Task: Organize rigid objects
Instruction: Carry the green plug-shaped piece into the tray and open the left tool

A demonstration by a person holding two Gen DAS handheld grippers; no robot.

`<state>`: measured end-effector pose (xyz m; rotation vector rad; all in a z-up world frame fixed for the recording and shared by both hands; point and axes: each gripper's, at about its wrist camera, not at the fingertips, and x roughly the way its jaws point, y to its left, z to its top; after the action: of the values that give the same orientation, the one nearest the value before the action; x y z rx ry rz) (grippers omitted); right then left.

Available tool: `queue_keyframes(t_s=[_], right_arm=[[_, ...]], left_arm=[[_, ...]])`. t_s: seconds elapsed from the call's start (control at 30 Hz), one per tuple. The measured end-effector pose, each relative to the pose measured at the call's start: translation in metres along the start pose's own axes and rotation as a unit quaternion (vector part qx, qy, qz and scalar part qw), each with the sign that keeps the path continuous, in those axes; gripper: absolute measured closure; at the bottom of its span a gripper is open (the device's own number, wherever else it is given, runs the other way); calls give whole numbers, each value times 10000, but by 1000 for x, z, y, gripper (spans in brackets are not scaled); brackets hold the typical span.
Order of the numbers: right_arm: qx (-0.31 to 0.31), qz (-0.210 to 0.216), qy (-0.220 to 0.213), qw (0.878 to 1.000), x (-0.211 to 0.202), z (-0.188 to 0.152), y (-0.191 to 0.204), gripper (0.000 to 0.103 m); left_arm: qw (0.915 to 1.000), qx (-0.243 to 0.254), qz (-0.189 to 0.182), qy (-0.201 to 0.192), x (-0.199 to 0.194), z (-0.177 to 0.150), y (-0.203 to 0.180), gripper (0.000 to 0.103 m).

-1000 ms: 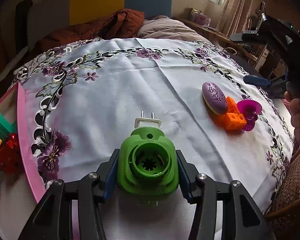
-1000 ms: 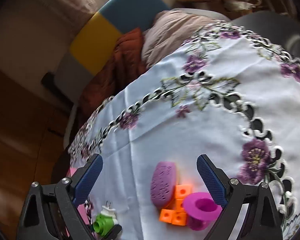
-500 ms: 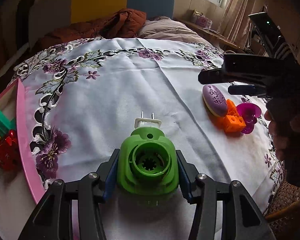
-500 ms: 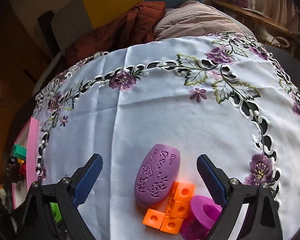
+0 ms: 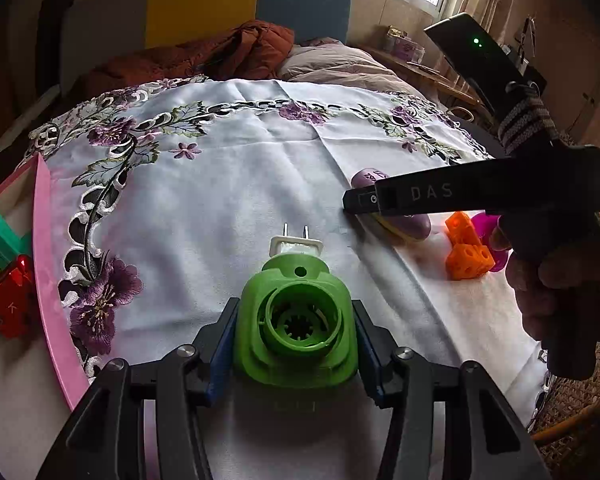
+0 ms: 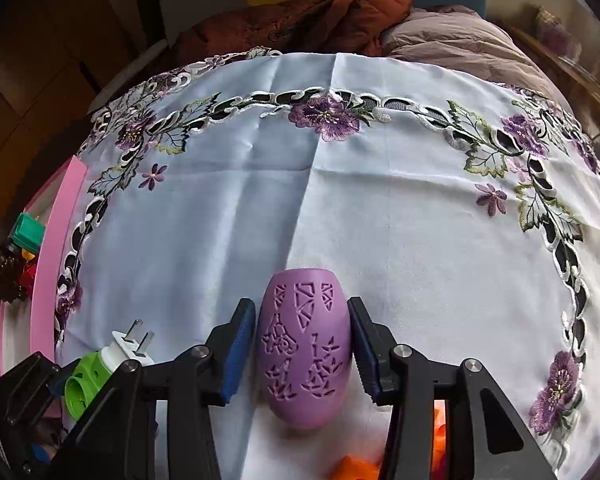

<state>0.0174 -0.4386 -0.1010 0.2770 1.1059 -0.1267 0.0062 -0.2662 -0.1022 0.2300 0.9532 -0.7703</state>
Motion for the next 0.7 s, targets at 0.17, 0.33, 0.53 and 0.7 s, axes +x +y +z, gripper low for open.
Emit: queue_keyframes(t_s=[0.17,0.33,0.53,0.7], right_arm=[[-87,-17,-10,10000,-1,-1,0,52],[-289,-71,-23,9996,1,-2,6,51],[-488,-109,-50,9987,0,-3,7,46],[-630,-200,-85,9978,2,-3,12,43]], left_arm=[[10000,-30,-15,-15,0,0,1,50],[10000,-23,-15,-29,-1,-1,1,50],[10000,9,14,4,0,0,0,50],[9999,66,72,34,0,2,-2,50]])
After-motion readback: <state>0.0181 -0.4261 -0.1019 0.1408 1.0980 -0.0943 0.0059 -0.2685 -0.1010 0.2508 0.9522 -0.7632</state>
